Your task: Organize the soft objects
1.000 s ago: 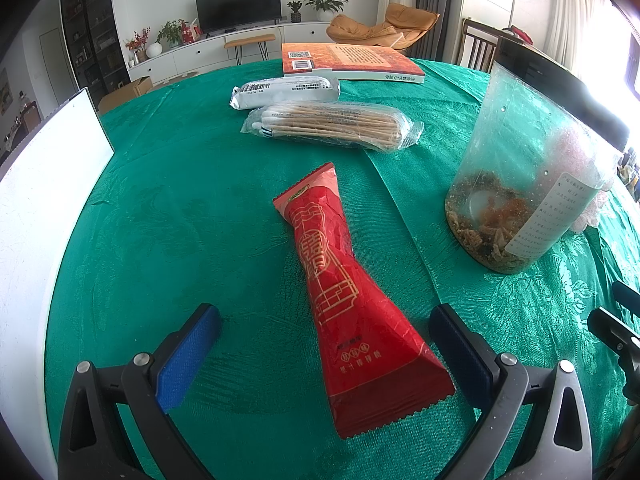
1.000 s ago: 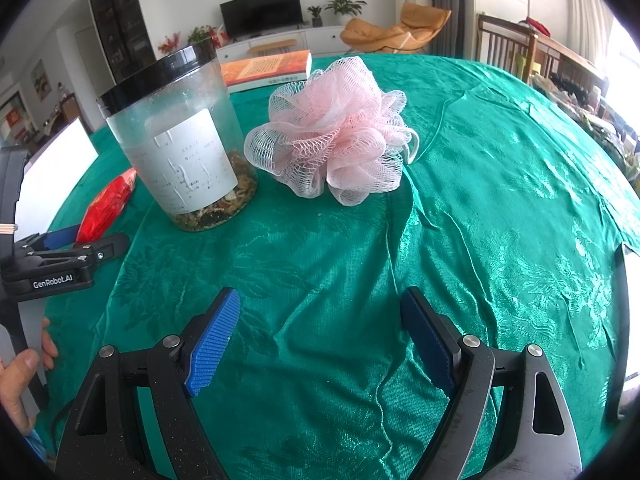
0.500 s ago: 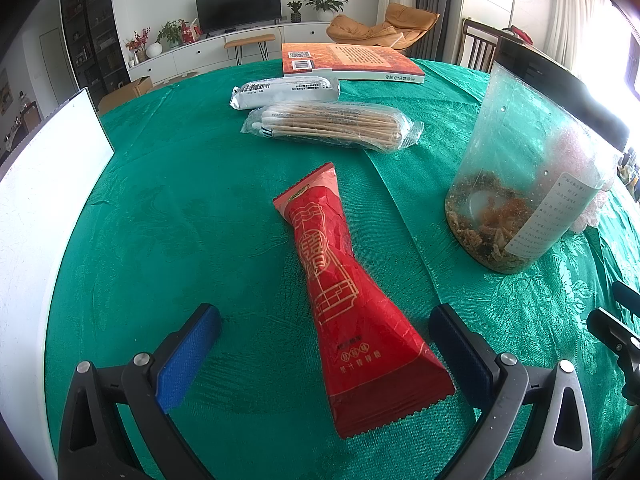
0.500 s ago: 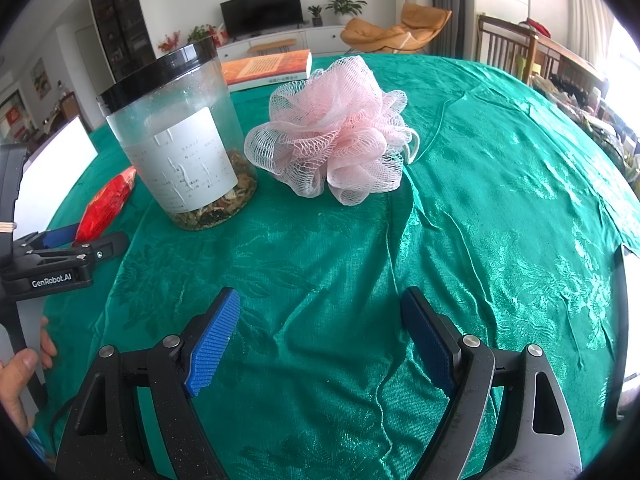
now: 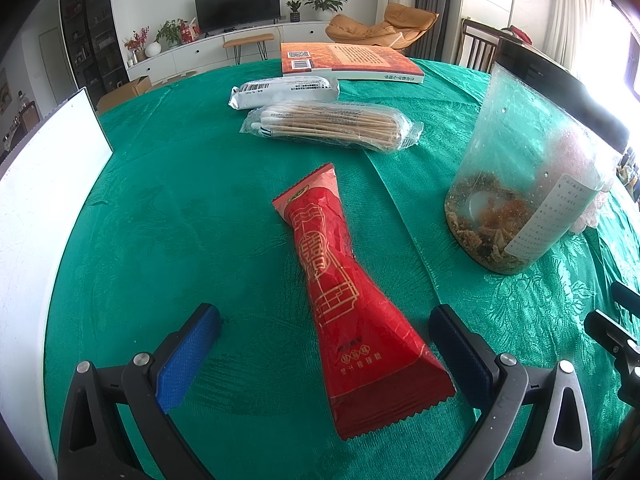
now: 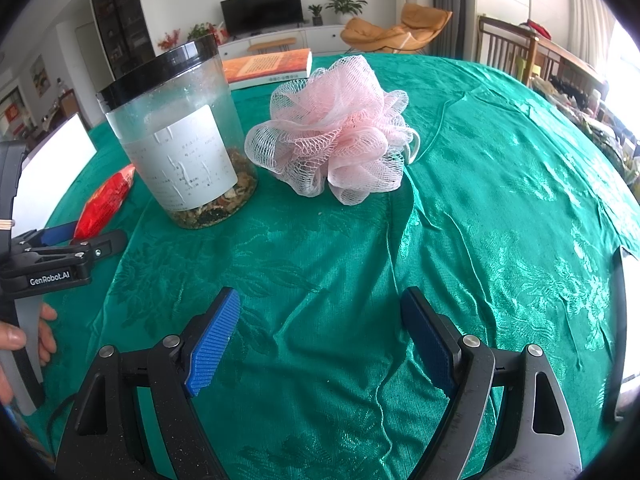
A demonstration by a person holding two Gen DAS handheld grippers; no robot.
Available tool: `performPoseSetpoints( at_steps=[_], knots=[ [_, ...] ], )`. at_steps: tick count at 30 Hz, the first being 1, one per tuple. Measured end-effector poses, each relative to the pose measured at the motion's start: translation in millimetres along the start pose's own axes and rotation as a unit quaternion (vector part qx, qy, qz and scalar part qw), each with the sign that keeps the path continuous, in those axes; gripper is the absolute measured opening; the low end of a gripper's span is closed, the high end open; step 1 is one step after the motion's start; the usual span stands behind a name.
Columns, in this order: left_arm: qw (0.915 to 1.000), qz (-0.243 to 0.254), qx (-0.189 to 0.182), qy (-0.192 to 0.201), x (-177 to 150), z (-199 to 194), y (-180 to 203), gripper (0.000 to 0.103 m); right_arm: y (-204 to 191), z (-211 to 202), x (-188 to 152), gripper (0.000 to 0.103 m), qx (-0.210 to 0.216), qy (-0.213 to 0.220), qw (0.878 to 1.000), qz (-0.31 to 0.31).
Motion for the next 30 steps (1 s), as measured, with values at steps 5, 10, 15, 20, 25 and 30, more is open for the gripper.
performPoseSetpoints(
  at_steps=[5, 10, 15, 20, 25, 30],
  knots=[
    [0.9965, -0.012, -0.048, -0.067, 8, -1, -11, 0.103, 2, -2, 1, 0.085, 0.001, 0.000, 1.000, -0.001],
    [0.9949, 0.003, -0.080, -0.061, 23, -3, -3, 0.103, 22, -6, 17, 0.084, 0.022, 0.010, 0.998, 0.055],
    [0.9935, 0.044, -0.081, -0.066, 24, 7, 15, 0.053, 48, 14, 79, 0.084, 0.018, 0.020, 0.995, 0.099],
    [0.9946, 0.004, -0.098, -0.036, 29, -4, -5, 0.026, 34, 66, 98, 0.021, 0.040, -0.050, 0.997, 0.039],
    [0.9898, -0.043, -0.135, 0.020, 39, -46, -29, 0.026, 36, 23, 107, 0.021, 0.025, -0.002, 0.999, 0.040],
    [0.9796, -0.081, -0.169, 0.072, 48, -103, -54, 0.024, 6, -55, 134, 0.021, 0.038, 0.067, 0.997, -0.005]
  ],
)
Point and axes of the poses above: each gripper's, at about its wrist camera, not at the fingertips, and z roughly the way its jaws point, y to its right, x to its top, the point moved 3 cm from there along z, roughly the way its jaws point, and after that the axes turned 12 degrees about y, right-handed, at the moved point
